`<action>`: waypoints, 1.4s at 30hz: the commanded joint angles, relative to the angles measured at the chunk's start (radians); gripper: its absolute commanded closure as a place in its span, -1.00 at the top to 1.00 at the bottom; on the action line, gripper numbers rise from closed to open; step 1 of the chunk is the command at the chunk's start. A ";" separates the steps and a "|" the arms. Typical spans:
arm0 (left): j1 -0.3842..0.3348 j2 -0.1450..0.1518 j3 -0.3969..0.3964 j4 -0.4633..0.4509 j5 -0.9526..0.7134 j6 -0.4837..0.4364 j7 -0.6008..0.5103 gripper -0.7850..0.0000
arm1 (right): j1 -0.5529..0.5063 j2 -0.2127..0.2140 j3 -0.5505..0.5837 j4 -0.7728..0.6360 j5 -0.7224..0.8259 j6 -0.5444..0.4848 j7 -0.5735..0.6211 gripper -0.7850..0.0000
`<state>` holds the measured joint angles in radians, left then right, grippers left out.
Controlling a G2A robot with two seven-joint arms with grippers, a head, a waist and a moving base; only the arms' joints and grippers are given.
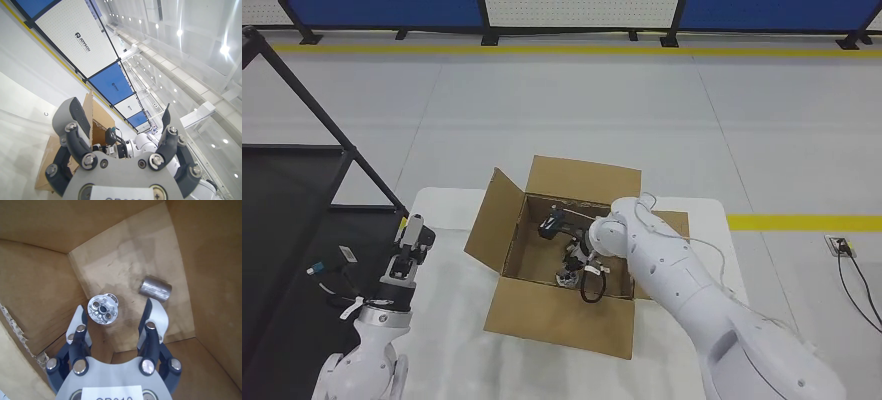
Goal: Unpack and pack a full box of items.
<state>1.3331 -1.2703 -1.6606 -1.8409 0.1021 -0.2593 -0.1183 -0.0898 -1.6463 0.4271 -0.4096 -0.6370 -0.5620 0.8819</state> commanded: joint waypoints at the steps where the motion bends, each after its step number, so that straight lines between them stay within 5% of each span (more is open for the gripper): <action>1: -0.001 0.000 0.001 0.000 0.000 0.002 0.000 1.00 | -0.011 0.000 0.001 -0.015 -0.002 0.013 0.014 1.00; 19: 0.006 0.002 -0.005 0.002 -0.002 -0.009 0.010 1.00 | -0.077 -0.038 -0.002 -0.009 -0.045 0.152 -0.004 1.00; 20: 0.008 0.002 -0.006 0.003 -0.002 -0.009 0.011 1.00 | -0.077 -0.041 -0.002 -0.004 -0.046 0.154 -0.002 0.88; 22: 0.011 0.002 -0.008 0.002 -0.004 -0.010 0.012 1.00 | -0.075 -0.046 -0.001 0.010 -0.046 0.151 0.000 0.14; 23: 0.012 0.002 -0.009 0.002 -0.005 -0.011 0.012 1.00 | -0.074 -0.049 0.001 0.017 -0.046 0.150 0.000 -0.07; 30: 0.014 0.003 -0.010 0.001 -0.004 -0.014 0.012 1.00 | -0.060 -0.060 0.015 0.064 -0.043 0.133 -0.019 -1.00; 42: 0.011 0.003 -0.006 -0.004 0.004 -0.007 0.012 1.00 | -0.012 -0.047 0.058 0.126 -0.033 0.055 -0.093 -1.00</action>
<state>1.3446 -1.2670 -1.6667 -1.8437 0.1049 -0.2685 -0.1054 -0.1070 -1.6971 0.4809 -0.2873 -0.6713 -0.4934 0.7950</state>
